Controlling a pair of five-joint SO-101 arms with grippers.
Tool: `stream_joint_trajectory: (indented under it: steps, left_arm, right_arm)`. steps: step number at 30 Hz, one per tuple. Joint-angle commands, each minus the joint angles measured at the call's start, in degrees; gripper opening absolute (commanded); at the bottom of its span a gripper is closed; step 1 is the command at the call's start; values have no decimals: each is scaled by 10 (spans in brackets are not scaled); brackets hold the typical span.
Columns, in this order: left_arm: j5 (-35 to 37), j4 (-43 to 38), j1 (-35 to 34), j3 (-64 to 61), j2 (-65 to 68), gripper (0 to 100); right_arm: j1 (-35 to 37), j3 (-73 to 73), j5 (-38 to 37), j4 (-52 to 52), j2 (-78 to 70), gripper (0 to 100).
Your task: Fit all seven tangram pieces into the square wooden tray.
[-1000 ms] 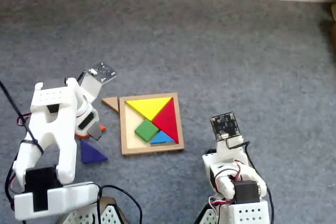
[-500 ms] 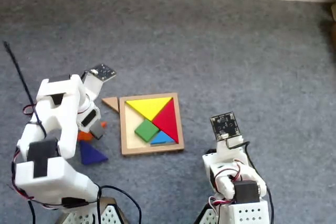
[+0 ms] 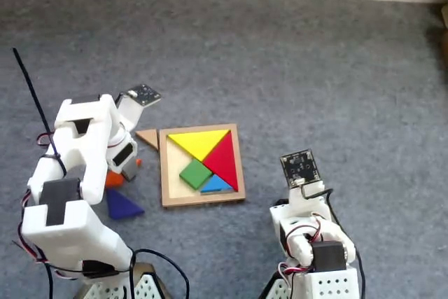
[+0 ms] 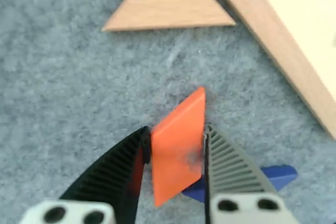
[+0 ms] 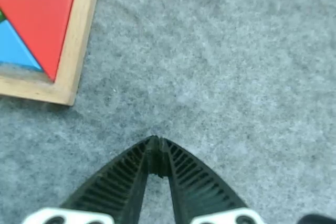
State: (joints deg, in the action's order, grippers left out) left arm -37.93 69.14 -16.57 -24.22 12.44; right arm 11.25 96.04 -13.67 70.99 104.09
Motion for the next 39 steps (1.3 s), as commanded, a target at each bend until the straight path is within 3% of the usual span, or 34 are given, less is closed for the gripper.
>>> stream_joint_trajectory:
  steps: [1, 4, 12, 19, 22, 29, 33, 39]
  left_arm:
    - [55, 46, 11, 57, -49, 167]
    - [76, 80, 13, 64, -109, 232]
    - [75, 85, 25, -50, -211, 214]
    - [78, -47, 23, -135, -163, 217]
    - [79, -75, 16, -117, -114, 217]
    - [106, -4, -5, 7, -1, 208]
    - [104, 18, -3, 41, 33, 123]
    - [104, 15, -3, 44, 31, 85]
  right_arm:
    - [-7, 73, 0, 3, 2, 8]
    - [-7, 73, 0, 3, 2, 8]
    - [-7, 73, 0, 3, 2, 8]
    - [-7, 73, 0, 3, 2, 8]
    - [-7, 73, 0, 3, 2, 8]
    - [-7, 73, 0, 3, 2, 8]
    - [-7, 73, 0, 3, 2, 8]
    - [-7, 73, 0, 3, 2, 8]
